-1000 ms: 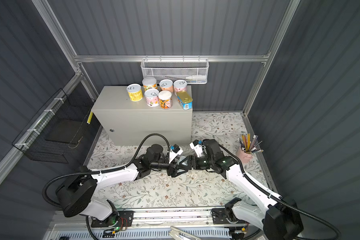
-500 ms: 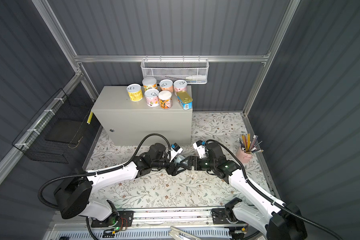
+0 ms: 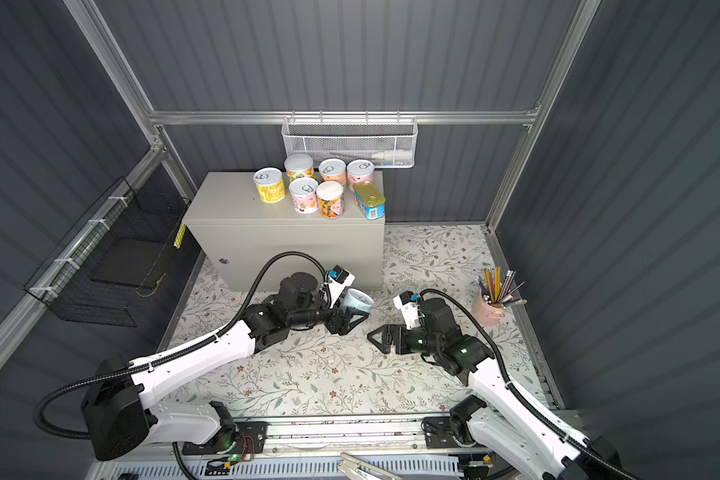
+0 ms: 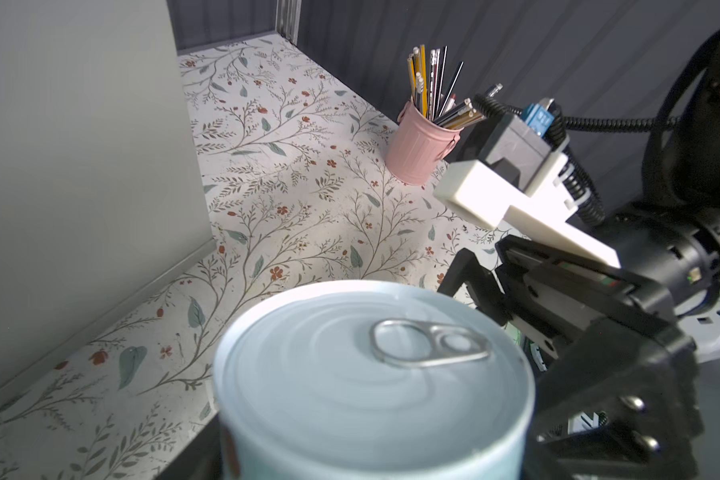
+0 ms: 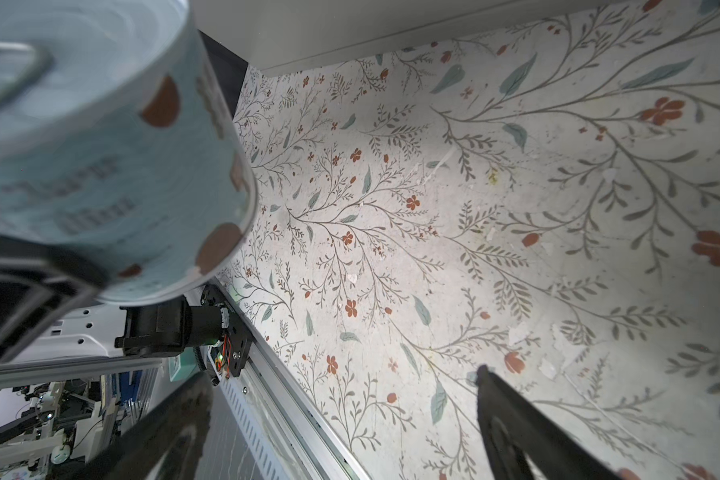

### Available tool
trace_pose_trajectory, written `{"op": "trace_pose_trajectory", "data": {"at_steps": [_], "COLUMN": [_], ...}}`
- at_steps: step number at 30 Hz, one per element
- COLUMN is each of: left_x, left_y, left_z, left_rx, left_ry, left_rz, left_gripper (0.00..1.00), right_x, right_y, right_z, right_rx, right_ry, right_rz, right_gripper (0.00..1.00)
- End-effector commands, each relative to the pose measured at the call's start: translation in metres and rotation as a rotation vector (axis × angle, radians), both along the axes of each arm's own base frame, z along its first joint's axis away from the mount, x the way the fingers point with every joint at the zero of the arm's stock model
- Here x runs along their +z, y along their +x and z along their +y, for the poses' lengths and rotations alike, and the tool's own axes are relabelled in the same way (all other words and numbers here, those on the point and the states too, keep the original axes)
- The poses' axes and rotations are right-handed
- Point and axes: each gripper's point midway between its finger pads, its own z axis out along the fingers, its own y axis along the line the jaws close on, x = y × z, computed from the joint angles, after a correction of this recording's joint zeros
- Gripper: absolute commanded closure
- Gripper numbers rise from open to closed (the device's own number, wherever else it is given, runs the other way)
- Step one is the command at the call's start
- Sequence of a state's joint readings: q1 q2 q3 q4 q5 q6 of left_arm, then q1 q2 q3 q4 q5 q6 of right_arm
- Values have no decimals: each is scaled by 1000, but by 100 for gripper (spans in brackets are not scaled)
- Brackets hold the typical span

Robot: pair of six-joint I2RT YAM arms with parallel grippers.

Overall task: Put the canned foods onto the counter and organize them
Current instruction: 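Open the right gripper and draw it back while the left gripper carries the can, then lower the pale blue can onto the cabinet top beside the yellow can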

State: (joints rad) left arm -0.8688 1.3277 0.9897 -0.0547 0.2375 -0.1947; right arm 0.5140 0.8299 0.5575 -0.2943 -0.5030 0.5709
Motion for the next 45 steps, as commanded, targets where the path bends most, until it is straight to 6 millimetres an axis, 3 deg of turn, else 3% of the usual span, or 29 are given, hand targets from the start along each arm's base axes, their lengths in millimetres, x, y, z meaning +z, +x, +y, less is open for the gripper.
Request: {"op": "trace_pose_trajectory", "data": {"at_steps": [1,10,21,27,38,45], "left_x": [35,74,141,183,209,215], "left_y": [7,11,16,59,95,118], "left_z": [7,31,57,98,132,160], "left_rx": [35,100,146,311,458,550], "left_ry": [-25,60,111,19,38,44], "left_rz": [-73,-147,-321,-321,-379,-375], "left_gripper": [56,57,53,56,53,54], "right_x": [-1,3,8,11,11,9], "right_y": [-2,0,0,-3,-11,-14], "right_z": [-4,-5,-8,-7,-4,-4], "right_rx": [-7,-23,-38,-26,5,20], "right_ry": [-15,-7,-5,2,37,31], "right_rz": [-18,-41,-56,-53,-49,-49], "right_gripper": [1,1,1,1,1,1]}}
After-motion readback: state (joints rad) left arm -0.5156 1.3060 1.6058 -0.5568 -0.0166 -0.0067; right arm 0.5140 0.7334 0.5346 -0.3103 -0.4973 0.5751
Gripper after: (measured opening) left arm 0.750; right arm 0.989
